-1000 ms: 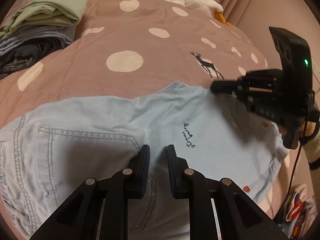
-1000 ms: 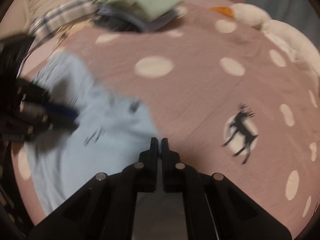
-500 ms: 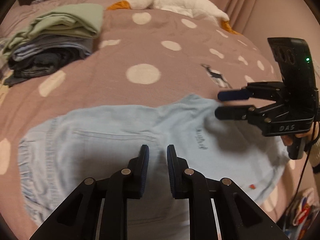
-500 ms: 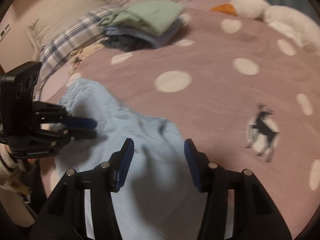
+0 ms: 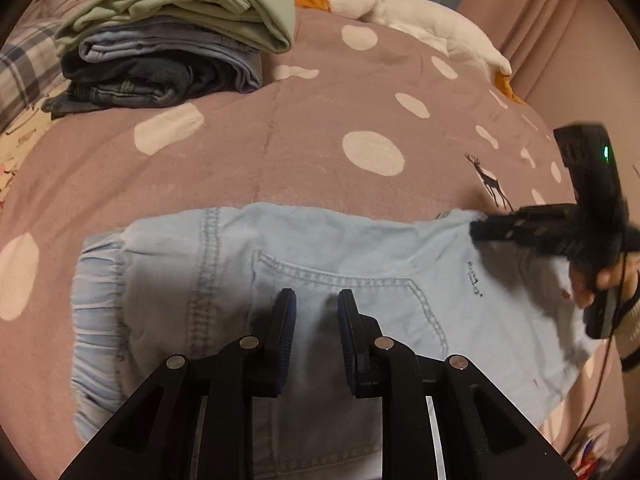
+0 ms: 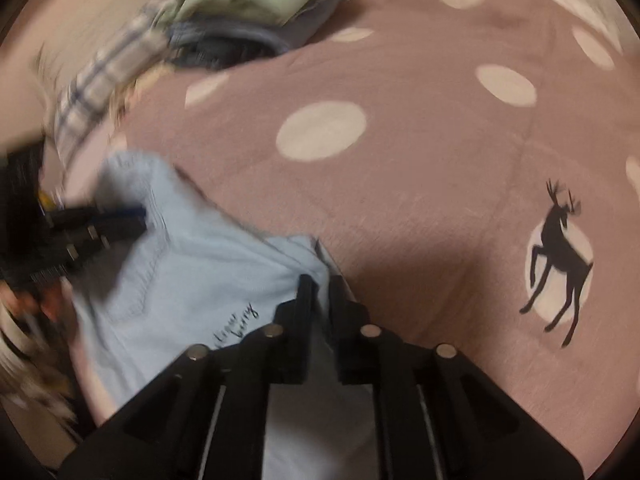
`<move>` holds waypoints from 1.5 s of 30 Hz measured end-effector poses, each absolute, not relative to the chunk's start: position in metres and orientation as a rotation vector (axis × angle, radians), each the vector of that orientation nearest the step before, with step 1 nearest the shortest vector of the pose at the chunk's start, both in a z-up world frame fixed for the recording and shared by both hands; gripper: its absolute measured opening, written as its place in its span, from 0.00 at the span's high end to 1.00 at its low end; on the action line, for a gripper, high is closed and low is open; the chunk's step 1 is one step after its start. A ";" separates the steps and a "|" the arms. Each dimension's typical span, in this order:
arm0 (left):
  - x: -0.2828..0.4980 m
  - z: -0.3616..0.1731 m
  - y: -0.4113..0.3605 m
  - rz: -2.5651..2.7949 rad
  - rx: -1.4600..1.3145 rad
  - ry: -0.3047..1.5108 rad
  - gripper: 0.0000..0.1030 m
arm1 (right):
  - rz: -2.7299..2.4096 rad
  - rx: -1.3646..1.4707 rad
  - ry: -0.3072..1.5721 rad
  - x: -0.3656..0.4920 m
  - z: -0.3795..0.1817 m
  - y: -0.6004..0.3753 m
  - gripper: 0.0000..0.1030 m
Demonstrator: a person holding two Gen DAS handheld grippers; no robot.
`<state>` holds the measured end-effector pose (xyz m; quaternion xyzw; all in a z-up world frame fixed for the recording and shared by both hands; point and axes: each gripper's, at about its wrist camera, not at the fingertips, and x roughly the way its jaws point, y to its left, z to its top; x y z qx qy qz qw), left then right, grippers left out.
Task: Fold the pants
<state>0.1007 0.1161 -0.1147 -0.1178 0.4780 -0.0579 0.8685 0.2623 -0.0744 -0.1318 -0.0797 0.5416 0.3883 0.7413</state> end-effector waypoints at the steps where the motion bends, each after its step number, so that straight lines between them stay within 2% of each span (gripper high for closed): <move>1: 0.099 -0.113 0.118 -0.122 -0.244 0.997 0.80 | 0.859 -0.099 1.192 0.266 -0.128 -0.080 0.53; 2: 0.096 -0.111 0.120 -0.122 -0.245 0.992 0.80 | 0.864 0.000 1.188 0.270 -0.123 -0.087 0.43; 5: 0.088 -0.109 0.127 -0.120 -0.251 0.992 0.80 | 0.905 0.107 1.204 0.273 -0.122 -0.086 0.44; 7: 0.079 -0.110 0.131 -0.108 -0.234 0.997 0.80 | 0.869 0.055 1.247 0.273 -0.132 -0.074 0.57; 8: 0.073 -0.112 0.133 -0.105 -0.221 1.000 0.80 | 0.851 0.018 1.285 0.273 -0.142 -0.065 0.70; 12: 0.050 -0.117 0.145 -0.102 -0.211 1.001 0.80 | 0.776 -0.116 1.200 0.266 -0.143 -0.045 0.68; 14: 0.046 -0.113 0.151 -0.091 -0.236 1.015 0.80 | 0.706 -0.046 1.194 0.272 -0.140 -0.049 0.69; 15: 0.043 -0.110 0.152 -0.078 -0.243 1.020 0.80 | 0.662 -0.016 1.181 0.272 -0.136 -0.054 0.65; 17: 0.037 -0.103 0.146 -0.072 -0.223 1.012 0.79 | 0.627 -0.023 1.124 0.259 -0.120 -0.063 0.65; 18: 0.034 -0.100 0.137 -0.072 -0.185 1.008 0.73 | 0.639 -0.052 1.089 0.249 -0.111 -0.064 0.65; 20: 0.029 -0.095 0.119 -0.111 -0.134 0.998 0.67 | 0.728 -0.116 1.027 0.221 -0.094 -0.072 0.64; 24: 0.019 -0.083 0.063 -0.295 -0.020 0.973 0.67 | 0.891 -0.244 1.007 0.146 -0.081 -0.074 0.64; 28: 0.001 -0.091 0.010 -0.422 0.213 0.973 0.67 | 0.922 -0.417 0.984 0.075 -0.090 -0.086 0.64; 34: 0.004 -0.105 -0.002 -0.433 0.313 1.014 0.67 | 0.908 -0.512 1.013 0.050 -0.119 -0.107 0.65; 37: 0.005 -0.106 -0.004 -0.446 0.335 1.019 0.67 | 0.882 -0.536 0.995 0.050 -0.124 -0.113 0.69; 41: 0.003 -0.105 0.000 -0.461 0.307 1.026 0.67 | 0.883 -0.532 0.982 0.052 -0.124 -0.107 0.78; 45: -0.003 -0.103 0.002 -0.488 0.301 1.026 0.67 | 0.902 -0.502 0.978 0.050 -0.116 -0.110 0.80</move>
